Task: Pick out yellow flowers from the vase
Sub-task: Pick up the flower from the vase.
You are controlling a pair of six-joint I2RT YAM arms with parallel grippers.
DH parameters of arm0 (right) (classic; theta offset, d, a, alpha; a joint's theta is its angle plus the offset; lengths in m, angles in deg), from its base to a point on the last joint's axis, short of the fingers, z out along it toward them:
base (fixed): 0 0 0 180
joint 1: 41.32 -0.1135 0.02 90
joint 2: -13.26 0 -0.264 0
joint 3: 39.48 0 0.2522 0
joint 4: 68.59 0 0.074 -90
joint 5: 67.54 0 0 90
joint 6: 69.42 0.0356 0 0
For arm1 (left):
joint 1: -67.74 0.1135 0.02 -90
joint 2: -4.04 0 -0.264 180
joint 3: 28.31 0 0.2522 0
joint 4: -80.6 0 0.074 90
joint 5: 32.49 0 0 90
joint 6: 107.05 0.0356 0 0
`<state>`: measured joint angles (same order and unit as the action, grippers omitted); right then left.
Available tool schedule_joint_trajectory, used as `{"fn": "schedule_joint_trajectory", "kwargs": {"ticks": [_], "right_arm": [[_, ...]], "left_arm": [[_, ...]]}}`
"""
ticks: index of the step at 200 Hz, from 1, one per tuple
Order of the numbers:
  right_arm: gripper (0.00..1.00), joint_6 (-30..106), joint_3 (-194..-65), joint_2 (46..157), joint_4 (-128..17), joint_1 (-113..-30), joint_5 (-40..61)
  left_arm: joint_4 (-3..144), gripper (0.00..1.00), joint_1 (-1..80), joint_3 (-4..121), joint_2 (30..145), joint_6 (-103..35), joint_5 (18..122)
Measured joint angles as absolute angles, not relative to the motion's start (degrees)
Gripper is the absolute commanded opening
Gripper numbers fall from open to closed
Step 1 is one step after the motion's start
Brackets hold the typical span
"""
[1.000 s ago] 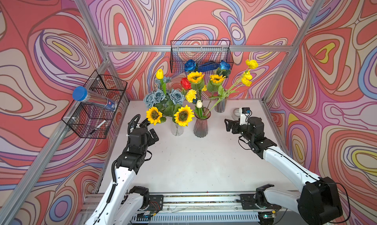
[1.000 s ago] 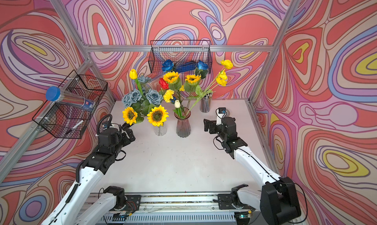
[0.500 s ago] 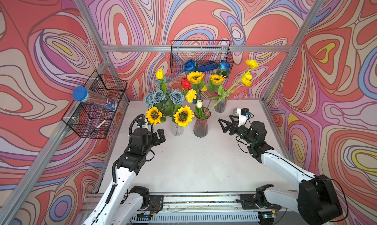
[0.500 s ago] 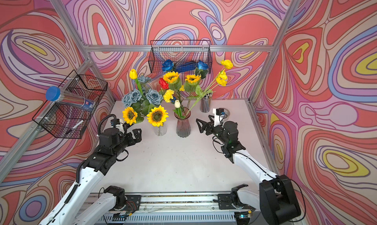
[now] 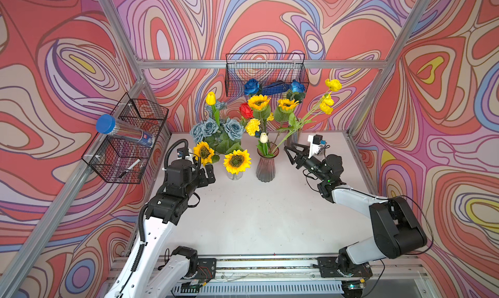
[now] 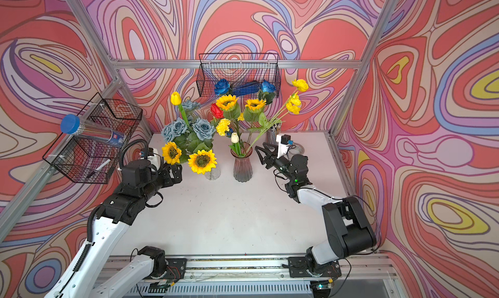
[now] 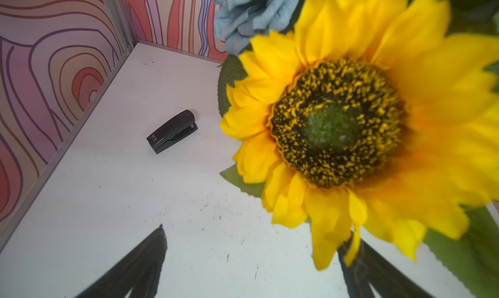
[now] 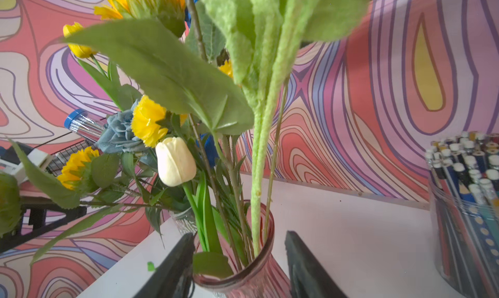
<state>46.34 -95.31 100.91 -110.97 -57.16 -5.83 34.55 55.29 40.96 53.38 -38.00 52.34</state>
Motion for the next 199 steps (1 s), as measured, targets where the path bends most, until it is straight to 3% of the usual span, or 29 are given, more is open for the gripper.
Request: {"fn": "schedule_joint_trajectory", "kwargs": {"ticks": [117, 199], "right_arm": [[0.57, 49.47, -102.98, 111.27, -117.5, -57.16, -5.46], [0.42, 51.78, -107.79, 116.15, -119.91, -57.16, -5.88]], "left_arm": [[33.35, 1.0, 55.29, 37.37, 44.53, -30.96, 63.99], [34.07, 1.0, 55.29, 36.61, 44.07, -31.01, 66.5]]}}
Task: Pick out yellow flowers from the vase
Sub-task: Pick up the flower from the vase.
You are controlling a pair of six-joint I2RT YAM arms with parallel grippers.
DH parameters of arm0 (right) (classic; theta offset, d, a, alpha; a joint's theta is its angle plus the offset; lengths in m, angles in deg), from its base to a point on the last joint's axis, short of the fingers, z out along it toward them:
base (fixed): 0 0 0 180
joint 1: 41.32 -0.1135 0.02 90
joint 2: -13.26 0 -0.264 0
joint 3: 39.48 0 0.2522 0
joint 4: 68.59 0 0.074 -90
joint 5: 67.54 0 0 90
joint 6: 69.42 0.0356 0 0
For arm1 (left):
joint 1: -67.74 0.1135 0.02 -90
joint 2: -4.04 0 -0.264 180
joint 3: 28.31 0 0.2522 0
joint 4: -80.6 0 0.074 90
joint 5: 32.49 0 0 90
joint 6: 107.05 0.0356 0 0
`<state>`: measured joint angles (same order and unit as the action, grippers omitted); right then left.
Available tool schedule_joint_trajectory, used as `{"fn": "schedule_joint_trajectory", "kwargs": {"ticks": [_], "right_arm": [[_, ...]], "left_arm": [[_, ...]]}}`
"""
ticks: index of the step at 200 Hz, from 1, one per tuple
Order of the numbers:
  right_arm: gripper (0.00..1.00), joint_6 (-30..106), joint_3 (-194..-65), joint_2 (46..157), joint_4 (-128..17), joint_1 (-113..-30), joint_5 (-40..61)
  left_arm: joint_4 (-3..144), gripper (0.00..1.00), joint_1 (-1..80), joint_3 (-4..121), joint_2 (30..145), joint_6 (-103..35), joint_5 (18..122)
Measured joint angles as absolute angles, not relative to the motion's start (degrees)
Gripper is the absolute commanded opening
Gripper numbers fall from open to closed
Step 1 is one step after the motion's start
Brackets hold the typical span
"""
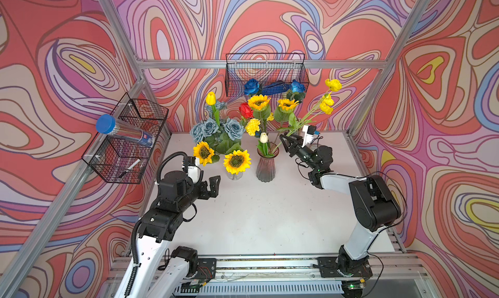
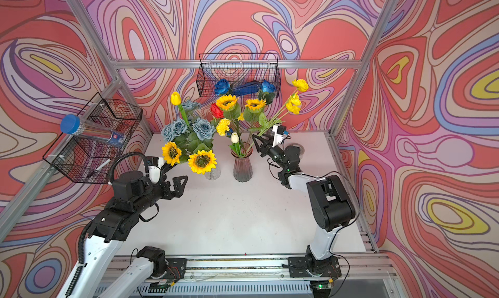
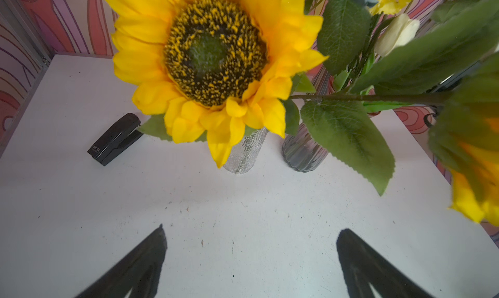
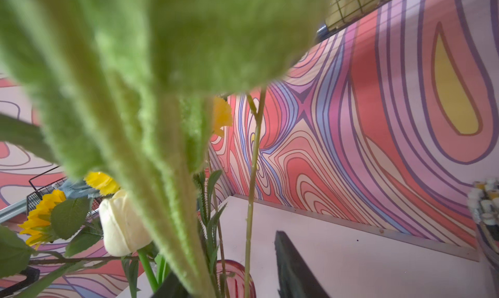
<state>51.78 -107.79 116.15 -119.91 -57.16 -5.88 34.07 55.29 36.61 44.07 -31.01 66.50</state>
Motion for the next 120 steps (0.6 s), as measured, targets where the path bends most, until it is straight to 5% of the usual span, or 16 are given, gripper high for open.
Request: {"fn": "schedule_joint_trajectory", "kwargs": {"ticks": [30, 120], "right_arm": [[0.21, 52.35, -107.96, 116.65, -120.15, -57.16, -6.23], [0.13, 52.11, -108.0, 115.08, -119.6, -57.16, -6.71]], "left_arm": [[34.09, 1.0, 55.29, 36.41, 43.48, -31.01, 66.5], [34.09, 1.0, 55.29, 36.39, 43.48, -31.01, 66.46]]}}
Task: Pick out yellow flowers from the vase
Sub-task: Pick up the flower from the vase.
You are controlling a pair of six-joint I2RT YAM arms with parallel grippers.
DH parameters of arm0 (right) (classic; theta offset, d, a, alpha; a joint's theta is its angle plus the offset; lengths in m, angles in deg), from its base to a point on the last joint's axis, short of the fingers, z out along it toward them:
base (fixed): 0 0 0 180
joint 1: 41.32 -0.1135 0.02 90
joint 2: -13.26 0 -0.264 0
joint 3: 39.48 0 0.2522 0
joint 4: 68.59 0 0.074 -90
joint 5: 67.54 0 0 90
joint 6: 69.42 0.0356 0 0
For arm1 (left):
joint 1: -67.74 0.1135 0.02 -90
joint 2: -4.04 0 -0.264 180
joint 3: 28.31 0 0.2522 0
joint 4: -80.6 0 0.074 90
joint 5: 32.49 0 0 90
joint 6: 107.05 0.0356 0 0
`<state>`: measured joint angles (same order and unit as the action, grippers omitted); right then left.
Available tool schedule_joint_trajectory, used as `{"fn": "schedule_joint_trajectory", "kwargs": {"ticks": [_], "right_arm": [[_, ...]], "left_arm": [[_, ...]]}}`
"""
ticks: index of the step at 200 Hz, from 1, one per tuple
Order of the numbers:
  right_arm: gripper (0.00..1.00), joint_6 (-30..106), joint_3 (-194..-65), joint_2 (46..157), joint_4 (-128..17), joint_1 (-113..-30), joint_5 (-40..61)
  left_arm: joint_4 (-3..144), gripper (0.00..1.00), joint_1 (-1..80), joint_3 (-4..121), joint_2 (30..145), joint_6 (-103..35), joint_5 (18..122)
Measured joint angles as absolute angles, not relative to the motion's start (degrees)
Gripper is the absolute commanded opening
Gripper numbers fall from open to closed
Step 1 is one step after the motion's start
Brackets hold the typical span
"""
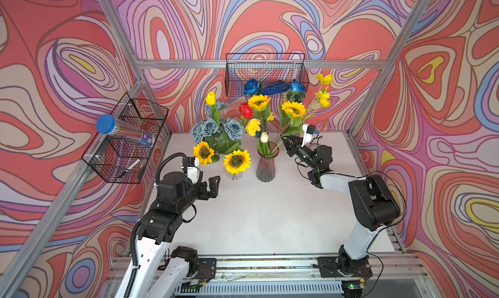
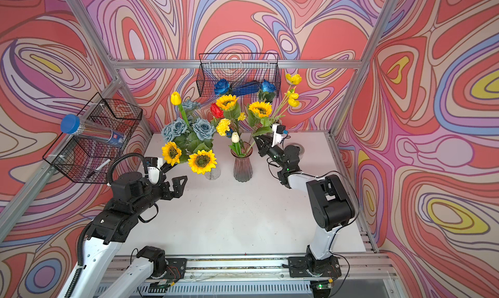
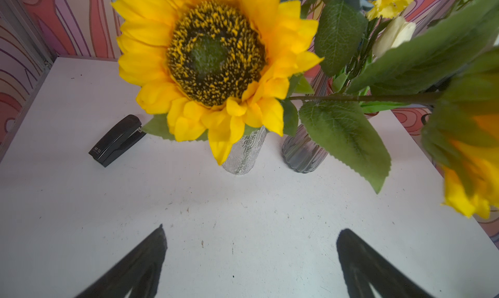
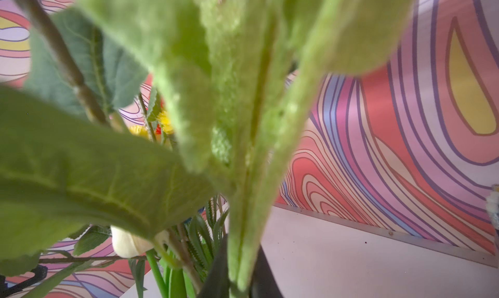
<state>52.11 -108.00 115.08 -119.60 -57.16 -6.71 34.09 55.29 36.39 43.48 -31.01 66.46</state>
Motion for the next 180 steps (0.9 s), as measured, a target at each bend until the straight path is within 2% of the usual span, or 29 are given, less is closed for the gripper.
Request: {"fn": "schedule_joint_trajectory", "kwargs": {"ticks": [48, 84, 180], "right_arm": [[0.1, 48.85, -108.05, 108.32, -114.97, -57.18, -6.64], [0.0, 44.53, -108.64, 104.54, -108.48, -57.42, -5.75], [0.0, 39.06, -109.03, 100.45, -100.72, -57.55, -4.46]], "left_arm": [[34.09, 1.0, 55.29, 36.39, 43.44, -31.01, 66.43], [34.11, 1.0, 55.29, 36.39, 43.46, -30.98, 66.43], [34.42, 1.0, 55.29, 36.39, 43.59, -30.98, 66.26]]}}
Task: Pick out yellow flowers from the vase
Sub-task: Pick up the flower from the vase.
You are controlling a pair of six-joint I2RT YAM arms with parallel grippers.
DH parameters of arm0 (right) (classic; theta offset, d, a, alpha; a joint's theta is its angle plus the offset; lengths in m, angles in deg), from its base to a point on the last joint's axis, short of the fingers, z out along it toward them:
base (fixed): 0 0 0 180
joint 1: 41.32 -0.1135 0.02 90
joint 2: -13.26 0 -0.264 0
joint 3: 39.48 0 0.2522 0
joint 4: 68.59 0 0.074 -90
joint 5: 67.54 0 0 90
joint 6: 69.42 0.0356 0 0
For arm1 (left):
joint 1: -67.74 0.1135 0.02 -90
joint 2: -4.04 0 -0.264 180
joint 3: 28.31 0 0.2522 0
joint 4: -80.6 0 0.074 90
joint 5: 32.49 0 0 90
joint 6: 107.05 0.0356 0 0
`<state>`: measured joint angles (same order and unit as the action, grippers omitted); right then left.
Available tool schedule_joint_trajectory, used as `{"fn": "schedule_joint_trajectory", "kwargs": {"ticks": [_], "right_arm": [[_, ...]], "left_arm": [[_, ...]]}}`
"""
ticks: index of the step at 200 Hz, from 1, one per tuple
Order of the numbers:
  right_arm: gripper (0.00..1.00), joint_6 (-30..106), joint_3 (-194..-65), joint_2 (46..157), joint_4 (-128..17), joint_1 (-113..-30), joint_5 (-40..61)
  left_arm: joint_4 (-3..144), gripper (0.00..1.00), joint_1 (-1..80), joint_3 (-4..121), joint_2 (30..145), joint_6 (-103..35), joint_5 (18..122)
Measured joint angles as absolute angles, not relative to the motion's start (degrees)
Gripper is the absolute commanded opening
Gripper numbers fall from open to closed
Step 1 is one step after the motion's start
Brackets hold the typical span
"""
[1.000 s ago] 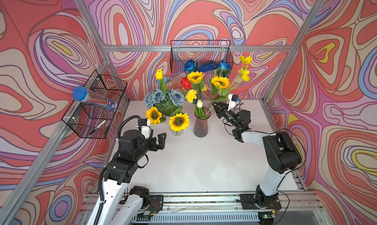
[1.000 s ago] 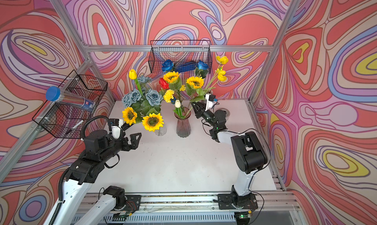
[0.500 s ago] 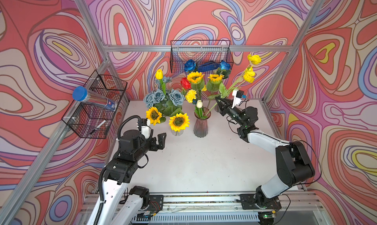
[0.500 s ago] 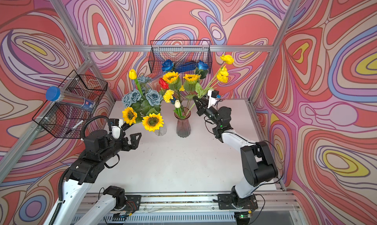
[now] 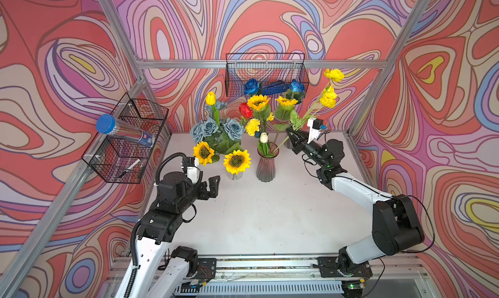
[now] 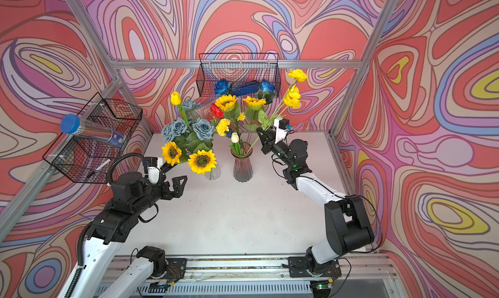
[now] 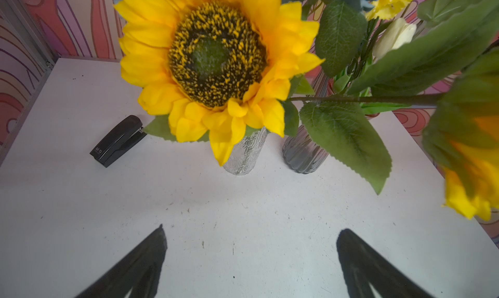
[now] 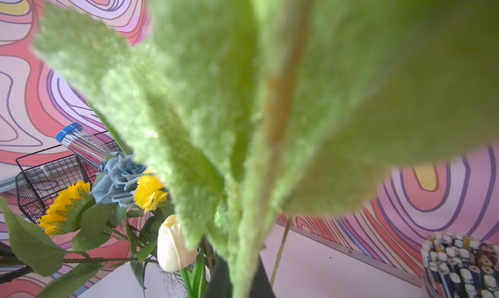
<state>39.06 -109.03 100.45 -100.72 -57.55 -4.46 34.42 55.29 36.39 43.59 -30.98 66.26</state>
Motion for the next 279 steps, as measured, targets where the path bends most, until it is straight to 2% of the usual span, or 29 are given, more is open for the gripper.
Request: {"fn": "schedule_joint_trajectory", "kwargs": {"ticks": [200, 279], "right_arm": [[0.0, 34.17, -117.67, 90.6, -93.31, -57.55, -5.55], [0.0, 31.13, -126.71, 82.29, -82.42, -57.55, -5.66]], "left_arm": [[34.94, 1.0, 55.29, 36.28, 44.27, -31.01, 65.82], [35.36, 1.0, 55.29, 35.14, 42.3, -31.01, 63.9]]}}
